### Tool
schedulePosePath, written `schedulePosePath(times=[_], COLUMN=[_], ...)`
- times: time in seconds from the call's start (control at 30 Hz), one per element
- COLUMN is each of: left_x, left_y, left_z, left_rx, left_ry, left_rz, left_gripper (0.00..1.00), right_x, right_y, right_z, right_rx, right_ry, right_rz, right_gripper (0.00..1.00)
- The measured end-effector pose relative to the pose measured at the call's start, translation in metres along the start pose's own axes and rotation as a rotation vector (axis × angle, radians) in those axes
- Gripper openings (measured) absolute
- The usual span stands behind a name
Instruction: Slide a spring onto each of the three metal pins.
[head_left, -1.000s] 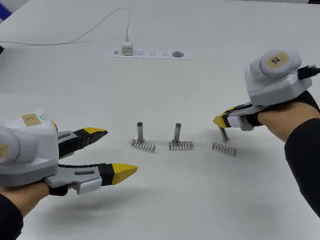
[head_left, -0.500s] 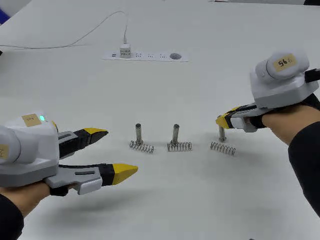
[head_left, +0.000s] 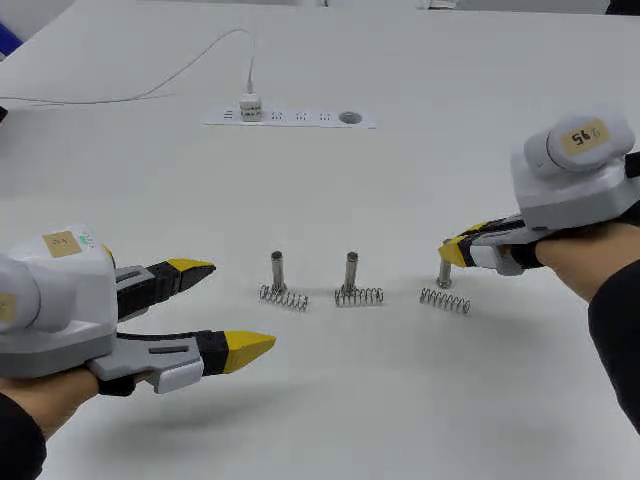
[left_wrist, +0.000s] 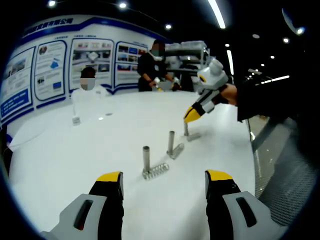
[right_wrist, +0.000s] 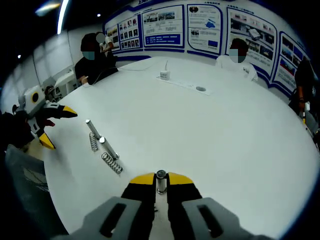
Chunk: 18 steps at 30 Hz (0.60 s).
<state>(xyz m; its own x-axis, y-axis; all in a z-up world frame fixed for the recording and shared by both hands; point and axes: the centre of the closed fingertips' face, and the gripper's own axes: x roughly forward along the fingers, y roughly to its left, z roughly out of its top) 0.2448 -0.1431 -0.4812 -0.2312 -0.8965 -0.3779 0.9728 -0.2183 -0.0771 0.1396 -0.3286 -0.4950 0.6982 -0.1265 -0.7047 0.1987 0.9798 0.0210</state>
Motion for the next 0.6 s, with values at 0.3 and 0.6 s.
schedulePosePath(times=[0.3,0.6], left_x=[-0.0004,-0.0004], left_y=[-0.0026,-0.0046], left_z=[0.0016,0.0025], left_rx=[0.005,0.008], left_ry=[0.000,0.000], left_rz=[-0.003,-0.007], left_gripper=[0.67,0.67], right_x=[-0.0044,-0.0032], right_y=[0.0017,0.0032], right_z=[-0.0056,-0.0047], right_rx=[-0.009,-0.030], right_ry=[-0.002,-0.004], right_rz=[0.013,0.020], right_gripper=[0.09,0.09])
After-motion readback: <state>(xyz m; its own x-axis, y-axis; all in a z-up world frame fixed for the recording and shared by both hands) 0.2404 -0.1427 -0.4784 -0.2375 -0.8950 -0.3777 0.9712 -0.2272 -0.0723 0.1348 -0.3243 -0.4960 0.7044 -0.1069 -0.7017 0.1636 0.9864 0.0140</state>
